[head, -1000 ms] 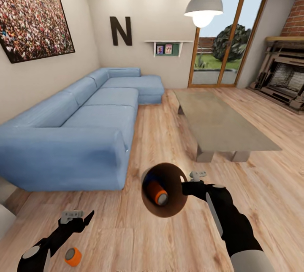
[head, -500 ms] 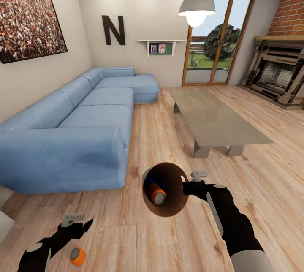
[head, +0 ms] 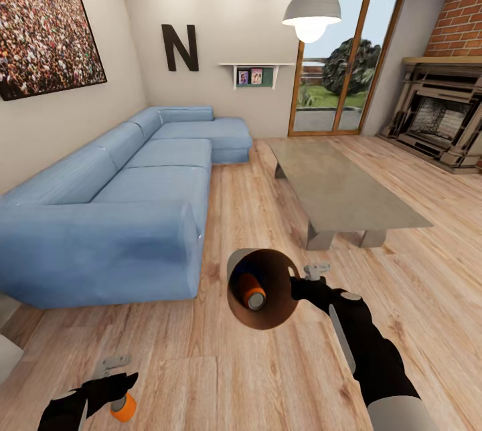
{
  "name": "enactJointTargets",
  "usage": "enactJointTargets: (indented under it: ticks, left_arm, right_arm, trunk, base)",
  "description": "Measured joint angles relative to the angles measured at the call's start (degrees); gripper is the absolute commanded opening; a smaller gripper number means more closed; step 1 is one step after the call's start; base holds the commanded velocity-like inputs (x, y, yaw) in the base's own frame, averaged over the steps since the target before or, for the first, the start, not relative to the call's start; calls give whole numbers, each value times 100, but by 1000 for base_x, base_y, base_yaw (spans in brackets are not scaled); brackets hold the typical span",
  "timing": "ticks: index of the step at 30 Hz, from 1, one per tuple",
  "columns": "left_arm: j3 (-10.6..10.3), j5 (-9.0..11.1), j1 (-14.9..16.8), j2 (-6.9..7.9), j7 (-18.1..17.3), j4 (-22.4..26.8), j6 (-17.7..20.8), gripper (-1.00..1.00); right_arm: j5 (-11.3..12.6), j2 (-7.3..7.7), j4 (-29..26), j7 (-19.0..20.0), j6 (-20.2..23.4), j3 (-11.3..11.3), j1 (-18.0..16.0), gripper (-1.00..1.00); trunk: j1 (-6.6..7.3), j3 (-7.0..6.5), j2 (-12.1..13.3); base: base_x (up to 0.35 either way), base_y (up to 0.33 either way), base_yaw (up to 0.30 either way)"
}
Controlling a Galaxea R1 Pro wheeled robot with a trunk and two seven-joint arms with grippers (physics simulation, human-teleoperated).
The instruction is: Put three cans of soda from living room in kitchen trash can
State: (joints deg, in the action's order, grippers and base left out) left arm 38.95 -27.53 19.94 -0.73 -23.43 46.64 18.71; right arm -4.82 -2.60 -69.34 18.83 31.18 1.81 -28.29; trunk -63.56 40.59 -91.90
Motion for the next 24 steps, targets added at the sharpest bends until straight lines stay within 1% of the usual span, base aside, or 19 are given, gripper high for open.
enactJointTargets:
  ticks: [2,3,4,5,6,7,8,9,12,13,15,16,17,19,21,22,24]
  left_arm:
    - [-1,-3,10,1,46,-21,102,100]
    - [-1,-76,23,2,109,-39,203,100]
    - [1,-227,30,2,177,-62,259,100]
    - [3,-313,31,3,207,-90,282,100]
    - [4,-344,32,1,218,-103,289,100]
    - [4,-370,34,-1,227,-116,295,100]
    - [5,-405,35,-1,240,-133,303,100]
    - [6,-418,42,-2,246,-139,306,100]
    - [5,-456,298,1,241,-188,419,100]
    - [5,-463,641,161,252,-504,711,100]
    - [6,-463,1085,426,287,-1011,1000,100]
    - [7,-460,1445,612,362,-1452,1178,100]
    - [7,-456,1891,780,531,-1935,1336,100]
    - [7,-456,2162,870,668,-2210,1418,100]
    - [7,-459,2260,903,725,-2318,1429,100]
    - [7,-458,2337,927,774,-2409,1373,100]
    - [7,-463,2377,940,802,-2458,1332,100]
  right_arm:
    - [-5,-1,0,-14,-156,-2,1,-100]
    - [19,0,59,-96,-382,-5,2,-100]
    - [14,3,70,-248,-573,-3,2,-100]
    - [-37,12,31,-356,-692,6,-2,-100]
    - [-37,13,37,-368,-744,8,-1,-100]
    - [38,11,59,-375,-777,-4,2,-100]
    - [61,9,74,-406,-871,-6,2,-100]
    - [35,9,57,-427,-921,0,0,-100]
    - [46,4,32,-446,-998,-16,1,-100]
    - [29,1,-9,-453,-997,-24,0,-100]
    - [36,-7,-132,-454,-983,-32,-4,-100]
    - [37,-15,-192,-454,-959,-39,-6,-100]
    - [33,-26,-242,-453,-861,-54,-9,-100]
    - [4,-31,-269,-457,-746,-68,-15,-100]
    - [0,-33,-281,-457,-693,-76,-20,-100]
    - [0,-38,-290,-460,-645,-84,-32,-100]
    - [10,-42,-296,-462,-622,-89,-42,-100]
  trunk:
    - [0,0,0]
    - [0,0,0]
    - [0,0,0]
    - [0,0,0]
    - [0,0,0]
    - [0,1,0]
    - [0,1,0]
    - [0,0,0]
    - [0,0,0]
    - [0,0,0]
    - [0,0,0]
    - [0,-1,0]
    - [0,-1,0]
    - [0,0,0]
    - [0,0,0]
    - [0,0,0]
    - [-21,18,-39]
  base:
    - [0,0,0]
    - [0,0,0]
    - [0,0,0]
    - [0,0,0]
    - [0,0,0]
    - [0,0,0]
    - [0,0,0]
    - [0,0,0]
    - [0,0,0]
    - [0,0,0]
    - [0,0,0]
    - [0,0,0]
    - [0,0,0]
    - [0,0,0]
    - [0,0,0]
    - [0,0,0]
    - [0,0,0]
